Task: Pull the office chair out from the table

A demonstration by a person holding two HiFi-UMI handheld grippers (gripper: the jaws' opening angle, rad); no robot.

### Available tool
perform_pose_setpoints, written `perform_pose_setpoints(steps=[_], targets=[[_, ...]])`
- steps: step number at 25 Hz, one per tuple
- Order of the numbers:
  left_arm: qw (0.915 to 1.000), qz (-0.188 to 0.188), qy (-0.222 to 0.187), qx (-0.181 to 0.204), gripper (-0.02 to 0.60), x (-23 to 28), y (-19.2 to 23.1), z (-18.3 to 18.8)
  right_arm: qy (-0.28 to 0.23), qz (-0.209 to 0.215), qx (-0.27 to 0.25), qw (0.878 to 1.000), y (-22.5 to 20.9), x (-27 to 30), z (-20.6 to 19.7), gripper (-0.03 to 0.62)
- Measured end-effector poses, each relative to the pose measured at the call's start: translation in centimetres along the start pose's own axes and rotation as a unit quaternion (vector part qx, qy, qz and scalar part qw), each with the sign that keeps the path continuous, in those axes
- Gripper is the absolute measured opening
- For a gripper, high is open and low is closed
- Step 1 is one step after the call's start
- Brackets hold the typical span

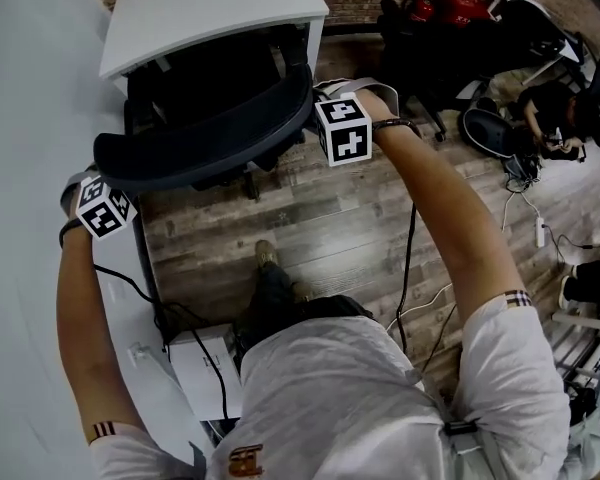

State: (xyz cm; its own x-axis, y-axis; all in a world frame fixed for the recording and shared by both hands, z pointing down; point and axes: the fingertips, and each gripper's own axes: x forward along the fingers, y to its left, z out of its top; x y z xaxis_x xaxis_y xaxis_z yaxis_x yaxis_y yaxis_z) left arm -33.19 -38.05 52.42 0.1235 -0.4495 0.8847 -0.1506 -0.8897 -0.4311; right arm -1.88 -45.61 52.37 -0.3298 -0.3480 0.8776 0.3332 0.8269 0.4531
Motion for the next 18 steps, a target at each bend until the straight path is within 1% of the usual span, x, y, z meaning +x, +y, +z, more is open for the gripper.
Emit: perform_pose_setpoints(steps=[6, 18], targets=[[1.0000, 0.001, -0.005, 0.001, 0.123, -1.9, -4.3, 0.2, 0.003, -0.001, 0.003, 1.000, 4.2, -1.8, 1.6, 0.092], [0.9999, 0.006, -0.009, 0.005, 0.123, -5.6, -11.0, 1.1, 0.007, -0.001, 0.012, 1.000, 11.1, -5.3, 3.8, 0.094]])
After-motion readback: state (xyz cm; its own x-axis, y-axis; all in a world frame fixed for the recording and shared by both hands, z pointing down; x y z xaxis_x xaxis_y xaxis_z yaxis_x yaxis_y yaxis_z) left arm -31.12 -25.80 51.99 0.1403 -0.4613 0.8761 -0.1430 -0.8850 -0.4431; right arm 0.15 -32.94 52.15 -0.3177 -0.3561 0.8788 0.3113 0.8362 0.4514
